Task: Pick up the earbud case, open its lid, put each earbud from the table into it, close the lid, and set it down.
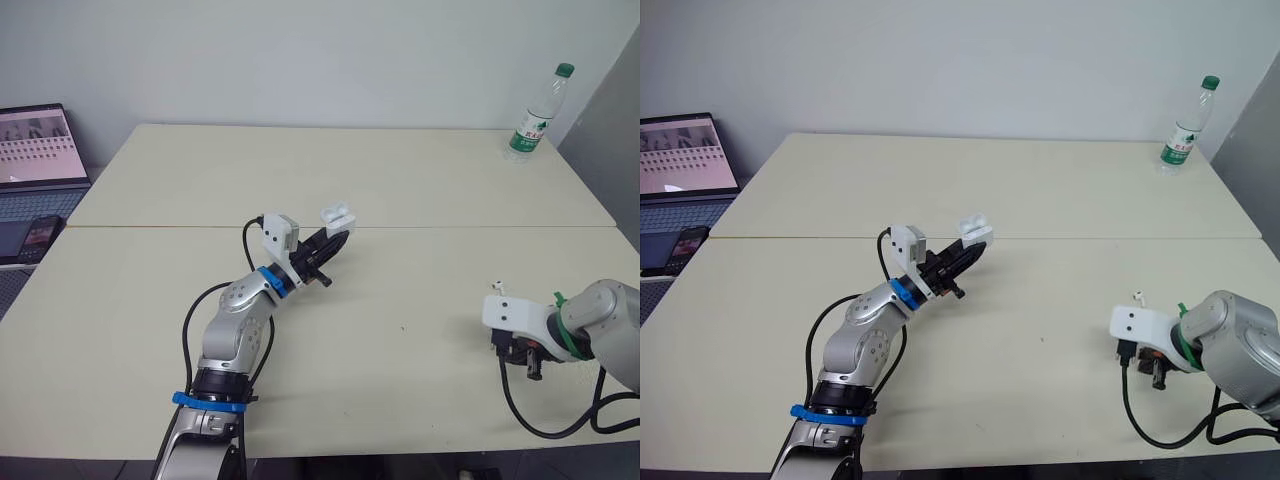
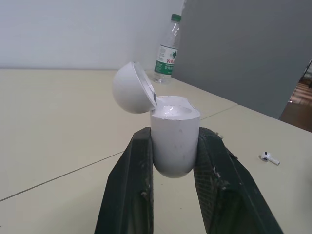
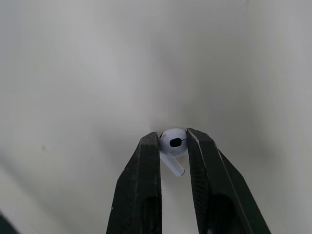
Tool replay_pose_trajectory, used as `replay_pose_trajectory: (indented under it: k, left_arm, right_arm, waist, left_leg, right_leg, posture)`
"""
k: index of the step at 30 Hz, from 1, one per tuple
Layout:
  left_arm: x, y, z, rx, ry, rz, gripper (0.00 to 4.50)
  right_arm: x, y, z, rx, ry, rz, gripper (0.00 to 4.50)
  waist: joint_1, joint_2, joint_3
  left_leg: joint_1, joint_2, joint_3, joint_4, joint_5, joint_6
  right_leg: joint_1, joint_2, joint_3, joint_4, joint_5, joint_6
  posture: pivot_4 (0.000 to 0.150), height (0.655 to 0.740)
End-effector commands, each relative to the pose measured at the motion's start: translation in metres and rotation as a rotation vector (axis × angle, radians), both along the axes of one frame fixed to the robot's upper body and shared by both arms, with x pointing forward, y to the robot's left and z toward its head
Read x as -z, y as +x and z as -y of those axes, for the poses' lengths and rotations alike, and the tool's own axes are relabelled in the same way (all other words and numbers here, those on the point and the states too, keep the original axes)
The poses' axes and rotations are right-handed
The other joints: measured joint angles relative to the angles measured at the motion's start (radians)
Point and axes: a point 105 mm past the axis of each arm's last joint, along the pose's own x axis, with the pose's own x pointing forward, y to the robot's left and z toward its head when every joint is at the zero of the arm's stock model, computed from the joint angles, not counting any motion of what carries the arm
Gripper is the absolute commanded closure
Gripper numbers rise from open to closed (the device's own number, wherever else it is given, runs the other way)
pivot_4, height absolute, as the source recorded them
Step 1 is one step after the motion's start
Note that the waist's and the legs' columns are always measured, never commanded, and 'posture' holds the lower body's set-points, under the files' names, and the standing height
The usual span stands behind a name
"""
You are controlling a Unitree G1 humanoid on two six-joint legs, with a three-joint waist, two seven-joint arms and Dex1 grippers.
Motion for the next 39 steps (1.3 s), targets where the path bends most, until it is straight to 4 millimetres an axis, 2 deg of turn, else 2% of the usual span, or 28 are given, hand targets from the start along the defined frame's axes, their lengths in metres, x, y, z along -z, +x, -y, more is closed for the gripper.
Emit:
replay_pose_trajectory:
  k: [1, 6, 12, 15, 18, 23, 28, 32, 39]
  left_arm:
    - [-0.010, -0.003, 0.010, 0.018, -0.012, 0.043, 3.76]
    - [-0.008, -0.009, 0.030, 0.059, -0.019, 0.033, 3.76]
    - [-0.008, -0.011, 0.046, 0.084, -0.022, 0.025, 3.76]
    - [-0.010, -0.010, 0.052, 0.092, -0.018, 0.034, 3.76]
    - [-0.014, -0.009, 0.056, 0.094, -0.023, 0.045, 3.76]
    - [-0.023, -0.013, 0.061, 0.108, -0.054, 0.063, 3.76]
    - [-0.031, -0.017, 0.064, 0.116, -0.076, 0.075, 3.76]
    - [-0.033, -0.017, 0.062, 0.107, -0.081, 0.084, 3.76]
    - [-0.033, -0.016, 0.061, 0.101, -0.064, 0.105, 3.76]
  right_arm:
    - [-0.029, 0.025, -0.019, -0.038, 0.154, 0.199, 4.12]
    - [-0.061, 0.039, -0.062, -0.064, 0.573, 0.366, 4.12]
    - [-0.121, 0.052, -0.100, 0.002, 1.077, 0.536, 4.12]
    - [-0.143, 0.056, -0.110, 0.028, 1.242, 0.601, 4.12]
    - [-0.154, 0.062, -0.116, 0.104, 1.368, 0.627, 4.12]
    - [-0.154, 0.060, -0.137, 0.224, 1.567, 0.575, 4.12]
    - [-0.136, 0.055, -0.152, 0.247, 1.565, 0.542, 4.12]
    - [-0.124, 0.054, -0.152, 0.266, 1.537, 0.540, 4.12]
    - [-0.120, 0.053, -0.148, 0.295, 1.537, 0.535, 4.12]
  waist:
    - [0.001, 0.000, 0.000]
    - [0.003, -0.001, 0.000]
    - [0.001, 0.000, 0.000]
    - [0.001, 0.000, 0.000]
    - [0.001, 0.000, 0.000]
    - [0.001, 0.001, -0.001]
    - [0.000, 0.001, -0.001]
    - [0.000, 0.001, -0.001]
    - [0.001, 0.001, -0.001]
  left_leg:
    - [0.000, 0.000, 0.000, 0.000, 0.000, 0.000]
    - [0.000, 0.000, -0.001, 0.001, 0.000, 0.000]
    - [0.000, 0.000, -0.001, 0.001, 0.000, 0.000]
    - [0.000, 0.000, -0.002, 0.001, 0.000, 0.000]
    - [-0.001, 0.000, -0.002, 0.000, 0.000, 0.000]
    - [-0.001, 0.001, -0.001, 0.000, 0.000, 0.000]
    - [-0.002, 0.000, -0.001, 0.000, 0.000, 0.000]
    - [-0.002, 0.000, -0.001, 0.000, 0.000, 0.000]
    - [-0.001, 0.000, -0.002, 0.000, 0.000, 0.000]
  right_leg:
    - [0.000, 0.000, 0.000, 0.000, 0.000, 0.000]
    - [0.001, 0.000, 0.000, 0.000, 0.000, 0.000]
    - [0.001, 0.001, 0.000, 0.001, 0.000, 0.000]
    - [0.001, 0.001, 0.000, 0.001, 0.000, 0.000]
    - [0.001, 0.001, -0.001, 0.001, 0.000, 0.000]
    - [0.000, 0.000, 0.000, 0.001, 0.000, 0.000]
    - [0.000, 0.000, 0.000, 0.001, 0.000, 0.000]
    - [0.000, 0.000, 0.000, 0.001, 0.000, 0.000]
    - [0.000, 0.001, -0.001, 0.001, 0.000, 0.000]
  posture:
    - [0.150, 0.7362]
    - [0.150, 0.7362]
    - [0.150, 0.7362]
    - [0.150, 0.7362]
    - [0.150, 0.7362]
    - [0.150, 0.7362]
    - [0.150, 0.7362]
    - [0.150, 0.7362]
    - [0.150, 0.7362]
